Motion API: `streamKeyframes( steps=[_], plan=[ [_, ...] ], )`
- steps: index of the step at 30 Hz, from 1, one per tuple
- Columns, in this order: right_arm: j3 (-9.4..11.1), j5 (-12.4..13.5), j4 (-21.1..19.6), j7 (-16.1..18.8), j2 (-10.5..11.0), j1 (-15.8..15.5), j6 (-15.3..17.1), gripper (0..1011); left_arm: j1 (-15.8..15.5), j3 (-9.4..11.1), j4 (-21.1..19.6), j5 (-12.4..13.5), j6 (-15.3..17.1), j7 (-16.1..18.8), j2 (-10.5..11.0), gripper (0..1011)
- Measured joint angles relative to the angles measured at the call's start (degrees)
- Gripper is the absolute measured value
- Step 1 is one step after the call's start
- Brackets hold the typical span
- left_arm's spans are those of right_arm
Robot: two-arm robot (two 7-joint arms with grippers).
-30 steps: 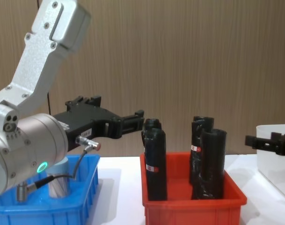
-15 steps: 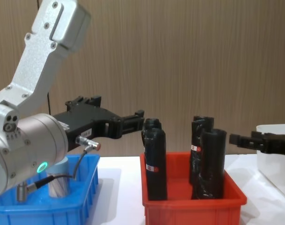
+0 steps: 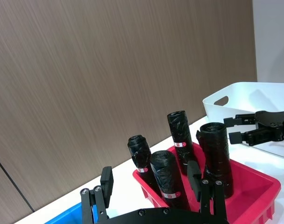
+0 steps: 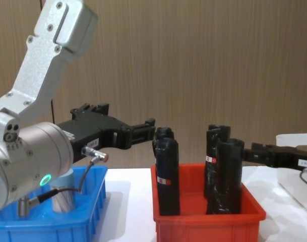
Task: Pick the cotton swabs from the blue box and place them into the white box.
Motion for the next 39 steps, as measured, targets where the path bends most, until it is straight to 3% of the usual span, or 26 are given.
streamKeyframes(
  steps=[14, 35, 39],
  plan=[
    [-1.58, 0.22, 8.91, 3.28, -2.03, 5.07, -3.13, 1001, 0.0, 0.0, 0.0, 0.0, 0.0, 0.0, 0.0, 1004],
    [-2.41, -0.69, 20.63, 4.87, -4.5, 11.9, -8.12, 1000, 0.0, 0.0, 0.0, 0.0, 0.0, 0.0, 0.0, 1004],
    [-2.64, -1.06, 22.85, 4.89, -5.12, 13.21, -9.15, 915, 0.0, 0.0, 0.0, 0.0, 0.0, 0.0, 0.0, 1004]
  ],
)
